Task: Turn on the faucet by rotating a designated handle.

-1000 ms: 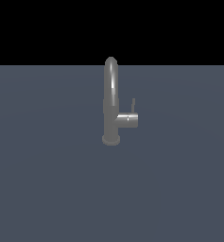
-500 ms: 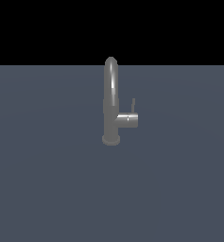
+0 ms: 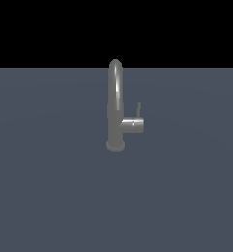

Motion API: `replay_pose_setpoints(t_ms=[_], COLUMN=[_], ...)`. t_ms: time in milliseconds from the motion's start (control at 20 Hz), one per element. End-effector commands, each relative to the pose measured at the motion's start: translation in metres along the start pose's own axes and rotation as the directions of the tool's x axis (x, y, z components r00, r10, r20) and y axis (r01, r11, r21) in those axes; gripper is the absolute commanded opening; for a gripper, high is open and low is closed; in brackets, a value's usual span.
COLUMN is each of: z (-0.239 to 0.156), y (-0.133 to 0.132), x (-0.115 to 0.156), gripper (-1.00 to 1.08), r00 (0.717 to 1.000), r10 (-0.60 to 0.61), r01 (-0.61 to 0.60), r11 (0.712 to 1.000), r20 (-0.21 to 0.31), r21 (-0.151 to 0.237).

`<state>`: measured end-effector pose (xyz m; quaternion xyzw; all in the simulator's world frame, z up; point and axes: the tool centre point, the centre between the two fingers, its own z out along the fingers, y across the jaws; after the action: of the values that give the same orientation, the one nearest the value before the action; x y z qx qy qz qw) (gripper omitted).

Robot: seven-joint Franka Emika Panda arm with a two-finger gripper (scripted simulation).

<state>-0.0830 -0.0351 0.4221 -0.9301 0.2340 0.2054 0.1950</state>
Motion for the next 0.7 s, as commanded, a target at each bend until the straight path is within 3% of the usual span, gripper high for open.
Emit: replay_pose_setpoints(t_ms=[0,350,650], z=[0.002,0.012,0.027], y=[-0.001,0.001,0.005], x=[0.016,0.061,0.100], gripper=[-1.00,-1.00,-1.00], r00=[0.998,0.976,0.933], r10=[0.037,0.132,0.202], r01=[-0.038,-0.156,-0.271], r11=[0.999,0.978,0.939], r20=[0.043,0.173,0.298], r21=[0.038,0.137,0.212])
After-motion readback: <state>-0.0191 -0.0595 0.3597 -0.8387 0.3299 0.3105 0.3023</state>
